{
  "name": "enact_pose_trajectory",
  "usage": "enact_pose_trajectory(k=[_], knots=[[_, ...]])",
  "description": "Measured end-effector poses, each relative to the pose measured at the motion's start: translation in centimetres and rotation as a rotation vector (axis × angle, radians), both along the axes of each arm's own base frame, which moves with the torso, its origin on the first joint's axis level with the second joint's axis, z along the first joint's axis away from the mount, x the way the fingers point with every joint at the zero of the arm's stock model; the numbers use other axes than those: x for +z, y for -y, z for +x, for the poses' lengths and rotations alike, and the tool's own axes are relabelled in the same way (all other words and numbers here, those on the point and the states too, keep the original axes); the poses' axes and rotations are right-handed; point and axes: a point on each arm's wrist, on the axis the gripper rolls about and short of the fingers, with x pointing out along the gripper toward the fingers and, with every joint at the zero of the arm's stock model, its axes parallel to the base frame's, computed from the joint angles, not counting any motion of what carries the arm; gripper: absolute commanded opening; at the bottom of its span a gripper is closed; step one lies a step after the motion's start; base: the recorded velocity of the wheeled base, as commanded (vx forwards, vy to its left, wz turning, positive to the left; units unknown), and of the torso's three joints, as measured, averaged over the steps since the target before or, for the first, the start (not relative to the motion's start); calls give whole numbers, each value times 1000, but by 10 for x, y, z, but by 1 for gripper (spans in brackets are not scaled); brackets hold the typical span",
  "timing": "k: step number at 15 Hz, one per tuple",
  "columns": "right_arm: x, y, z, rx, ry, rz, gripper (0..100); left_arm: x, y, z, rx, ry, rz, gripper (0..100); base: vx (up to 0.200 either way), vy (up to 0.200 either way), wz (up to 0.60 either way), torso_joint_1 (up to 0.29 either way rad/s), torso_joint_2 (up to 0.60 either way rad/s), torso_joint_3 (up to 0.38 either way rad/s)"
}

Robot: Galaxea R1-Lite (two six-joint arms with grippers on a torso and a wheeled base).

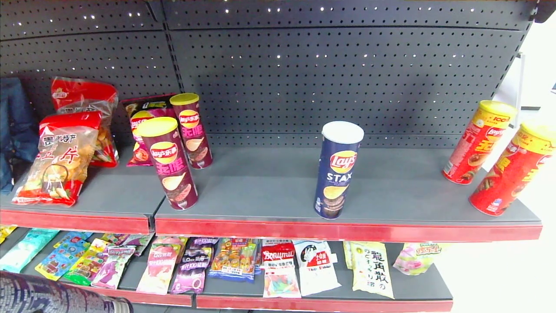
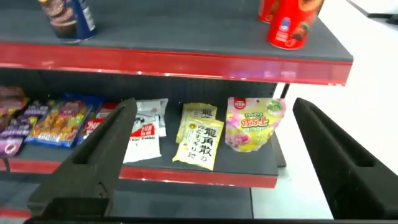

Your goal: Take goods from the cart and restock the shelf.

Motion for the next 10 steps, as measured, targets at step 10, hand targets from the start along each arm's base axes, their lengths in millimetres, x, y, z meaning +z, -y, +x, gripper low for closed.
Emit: enact_pose_trajectory(k=[10], knots=[[-3, 0, -4, -12, 38, 16, 100, 5, 0, 0, -22, 13, -5, 0, 0, 0, -120, 0, 0, 0]])
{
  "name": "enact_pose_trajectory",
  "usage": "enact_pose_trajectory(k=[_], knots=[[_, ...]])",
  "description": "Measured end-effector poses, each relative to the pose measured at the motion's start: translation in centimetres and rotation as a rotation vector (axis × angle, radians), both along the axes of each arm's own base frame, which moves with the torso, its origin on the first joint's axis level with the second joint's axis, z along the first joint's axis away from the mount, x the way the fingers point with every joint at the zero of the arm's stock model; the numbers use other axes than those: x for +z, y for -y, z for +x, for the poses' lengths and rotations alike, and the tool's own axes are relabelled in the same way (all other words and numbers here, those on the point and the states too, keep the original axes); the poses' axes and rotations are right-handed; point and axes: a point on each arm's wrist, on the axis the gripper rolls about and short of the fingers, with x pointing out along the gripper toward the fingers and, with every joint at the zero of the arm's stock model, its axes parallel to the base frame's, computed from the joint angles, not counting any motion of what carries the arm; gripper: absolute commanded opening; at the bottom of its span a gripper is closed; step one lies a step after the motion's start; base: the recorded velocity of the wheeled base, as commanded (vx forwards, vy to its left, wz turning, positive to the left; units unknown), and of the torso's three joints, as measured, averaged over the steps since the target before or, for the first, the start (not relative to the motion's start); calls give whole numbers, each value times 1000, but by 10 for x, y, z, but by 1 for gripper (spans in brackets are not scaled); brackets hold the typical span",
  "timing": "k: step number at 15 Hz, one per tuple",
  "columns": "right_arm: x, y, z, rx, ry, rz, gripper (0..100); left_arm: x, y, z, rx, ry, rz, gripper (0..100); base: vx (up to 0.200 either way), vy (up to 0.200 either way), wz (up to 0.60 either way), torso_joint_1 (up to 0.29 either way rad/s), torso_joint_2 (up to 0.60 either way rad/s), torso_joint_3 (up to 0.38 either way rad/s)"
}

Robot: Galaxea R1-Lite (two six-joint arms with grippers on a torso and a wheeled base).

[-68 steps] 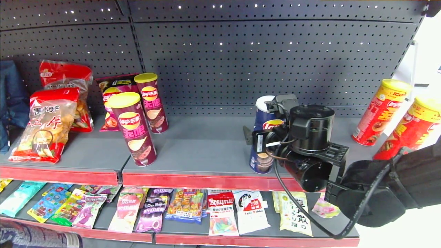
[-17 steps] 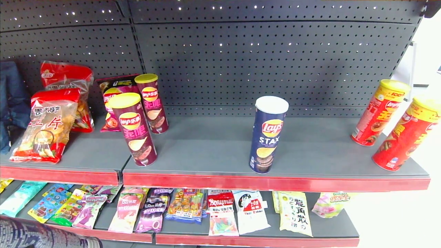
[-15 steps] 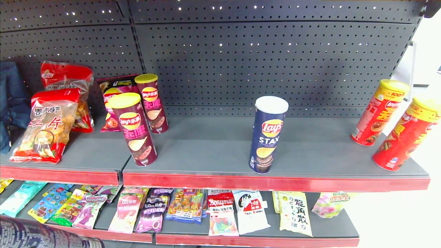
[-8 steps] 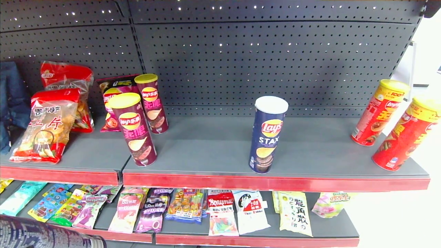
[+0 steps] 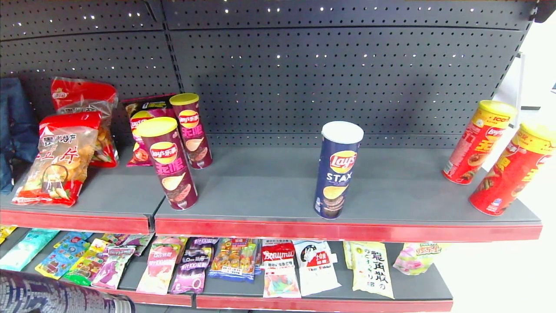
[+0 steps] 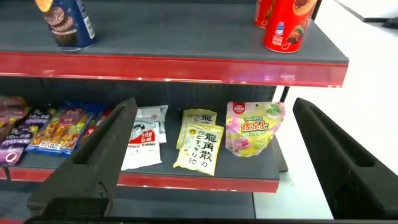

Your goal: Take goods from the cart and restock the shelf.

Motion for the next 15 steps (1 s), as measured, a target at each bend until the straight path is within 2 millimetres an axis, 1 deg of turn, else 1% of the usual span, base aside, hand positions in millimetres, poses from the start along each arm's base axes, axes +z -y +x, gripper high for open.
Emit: enact_pose_trajectory(k=[5, 11, 13, 15], knots=[[0, 0, 0, 0, 0, 0, 100, 2, 0, -1, 1, 8, -1, 0, 0, 0, -600, 4, 0, 1], [0, 0, 0, 0, 1, 0, 100, 6, 0, 3, 12, 1, 0, 0, 0, 0, 0, 0, 0, 0], [0, 0, 0, 1, 1, 1, 100, 12, 1, 10, 24, 7, -1, 0, 0, 0, 0, 0, 0, 0], [0, 0, 0, 1, 0, 8, 100, 21, 3, 25, 29, 27, -4, 0, 0, 0, 0, 0, 0, 0]])
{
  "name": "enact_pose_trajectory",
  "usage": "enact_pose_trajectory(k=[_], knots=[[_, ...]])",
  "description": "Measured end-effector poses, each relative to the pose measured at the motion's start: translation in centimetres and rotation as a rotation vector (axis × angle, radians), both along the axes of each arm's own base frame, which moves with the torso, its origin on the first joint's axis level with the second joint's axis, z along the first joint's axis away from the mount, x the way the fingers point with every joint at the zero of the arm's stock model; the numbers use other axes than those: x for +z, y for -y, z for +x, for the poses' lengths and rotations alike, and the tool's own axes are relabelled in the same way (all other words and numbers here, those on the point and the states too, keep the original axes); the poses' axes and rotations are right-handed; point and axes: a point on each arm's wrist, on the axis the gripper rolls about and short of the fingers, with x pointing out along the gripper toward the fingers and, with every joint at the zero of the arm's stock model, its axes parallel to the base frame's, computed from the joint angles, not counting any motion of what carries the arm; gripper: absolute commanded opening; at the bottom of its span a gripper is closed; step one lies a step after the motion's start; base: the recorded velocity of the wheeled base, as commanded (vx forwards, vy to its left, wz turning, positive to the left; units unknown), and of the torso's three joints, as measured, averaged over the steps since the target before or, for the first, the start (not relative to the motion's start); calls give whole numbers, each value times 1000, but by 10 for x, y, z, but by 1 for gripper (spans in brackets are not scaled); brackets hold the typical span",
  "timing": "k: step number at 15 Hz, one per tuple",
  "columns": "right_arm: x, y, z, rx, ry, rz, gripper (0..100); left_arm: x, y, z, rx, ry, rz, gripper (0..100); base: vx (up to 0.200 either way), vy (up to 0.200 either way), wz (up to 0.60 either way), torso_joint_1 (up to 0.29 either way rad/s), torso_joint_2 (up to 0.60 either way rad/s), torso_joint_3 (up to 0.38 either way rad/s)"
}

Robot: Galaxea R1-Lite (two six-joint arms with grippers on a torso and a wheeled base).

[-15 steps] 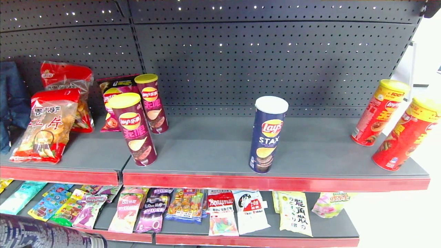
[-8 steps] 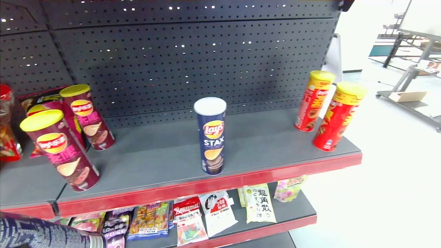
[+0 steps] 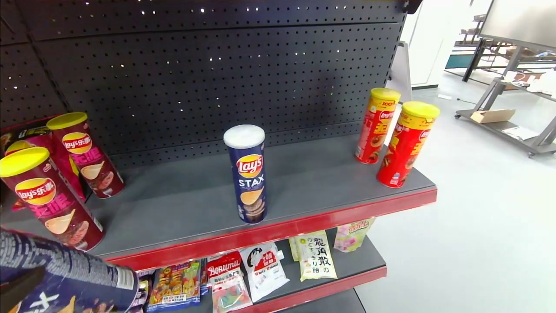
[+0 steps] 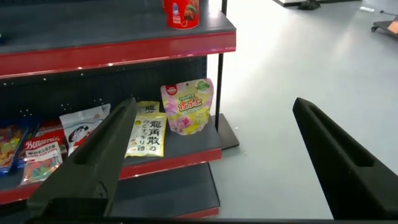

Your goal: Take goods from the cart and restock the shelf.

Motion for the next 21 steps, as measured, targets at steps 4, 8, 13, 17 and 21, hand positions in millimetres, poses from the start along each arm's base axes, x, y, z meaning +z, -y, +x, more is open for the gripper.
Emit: enact_pose_trajectory(k=[4, 8, 13, 17, 21], knots=[[0, 0, 0, -1, -1, 17, 100, 15, 8, 54, -8, 13, -29, 0, 0, 0, 0, 0, 0, 0], [0, 0, 0, -1, -1, 17, 100, 8, 18, 118, -33, -54, -41, 0, 0, 0, 0, 0, 0, 0], [0, 0, 0, -1, -1, 18, 100, -1, 27, 165, -86, -127, -42, 0, 0, 0, 0, 0, 0, 0], [0, 0, 0, -1, -1, 18, 100, 9, 33, 199, -134, -101, -32, 0, 0, 0, 0, 0, 0, 0], [0, 0, 0, -1, -1, 17, 100, 17, 39, 243, -144, -66, -27, 0, 0, 0, 0, 0, 0, 0]])
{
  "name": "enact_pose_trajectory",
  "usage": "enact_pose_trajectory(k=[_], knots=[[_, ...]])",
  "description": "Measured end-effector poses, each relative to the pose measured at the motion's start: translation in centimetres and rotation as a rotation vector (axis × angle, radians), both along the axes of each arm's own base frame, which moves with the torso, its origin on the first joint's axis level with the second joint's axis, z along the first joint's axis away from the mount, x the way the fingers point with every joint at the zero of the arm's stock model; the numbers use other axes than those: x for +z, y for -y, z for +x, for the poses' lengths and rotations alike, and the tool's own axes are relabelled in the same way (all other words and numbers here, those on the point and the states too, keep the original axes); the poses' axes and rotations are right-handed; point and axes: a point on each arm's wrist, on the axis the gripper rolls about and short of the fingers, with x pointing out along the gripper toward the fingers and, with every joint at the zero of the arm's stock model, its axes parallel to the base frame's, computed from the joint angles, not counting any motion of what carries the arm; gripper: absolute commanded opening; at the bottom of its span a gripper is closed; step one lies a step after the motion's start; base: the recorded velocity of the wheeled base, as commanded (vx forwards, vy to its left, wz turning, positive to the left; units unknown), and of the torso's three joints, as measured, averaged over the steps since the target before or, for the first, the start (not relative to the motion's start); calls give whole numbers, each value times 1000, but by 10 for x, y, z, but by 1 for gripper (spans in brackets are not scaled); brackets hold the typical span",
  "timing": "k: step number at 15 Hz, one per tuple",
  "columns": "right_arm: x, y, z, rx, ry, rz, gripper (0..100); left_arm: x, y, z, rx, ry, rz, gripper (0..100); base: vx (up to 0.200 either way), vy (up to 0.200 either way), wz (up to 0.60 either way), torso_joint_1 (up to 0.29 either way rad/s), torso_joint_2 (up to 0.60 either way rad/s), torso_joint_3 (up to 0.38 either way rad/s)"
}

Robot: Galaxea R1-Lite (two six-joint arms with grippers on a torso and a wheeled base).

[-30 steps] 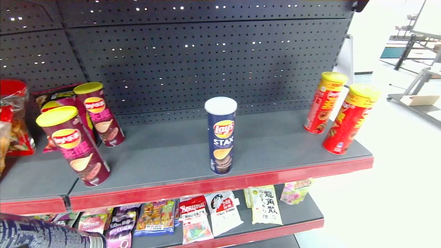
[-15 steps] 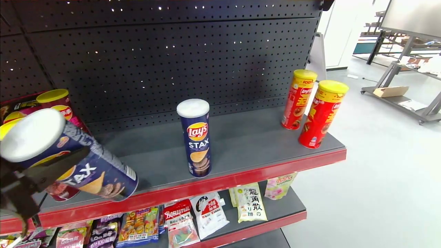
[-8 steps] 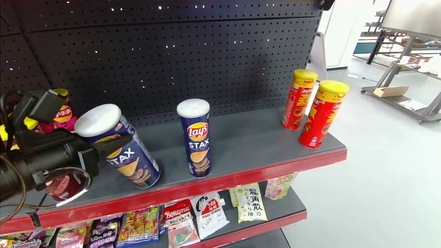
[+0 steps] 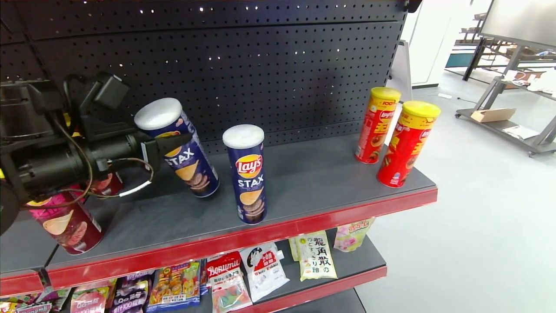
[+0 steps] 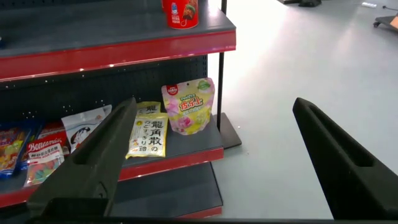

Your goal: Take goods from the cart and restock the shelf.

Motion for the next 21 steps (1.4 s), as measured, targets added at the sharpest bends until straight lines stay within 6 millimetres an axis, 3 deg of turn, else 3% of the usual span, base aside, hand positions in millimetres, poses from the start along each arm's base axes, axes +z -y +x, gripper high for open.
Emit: enact_pose_trajectory(k=[11, 15, 21], knots=[[0, 0, 0, 0, 0, 0, 100, -28, 28, 99, -88, -5, -4, 0, 0, 0, 0, 0, 0, 0], [0, 0, 0, 0, 0, 0, 100, -33, 36, 117, -139, -38, 8, 0, 0, 0, 0, 0, 0, 0], [0, 0, 0, 0, 0, 0, 100, -33, 41, 130, -185, -25, 24, 0, 0, 0, 0, 0, 0, 0]])
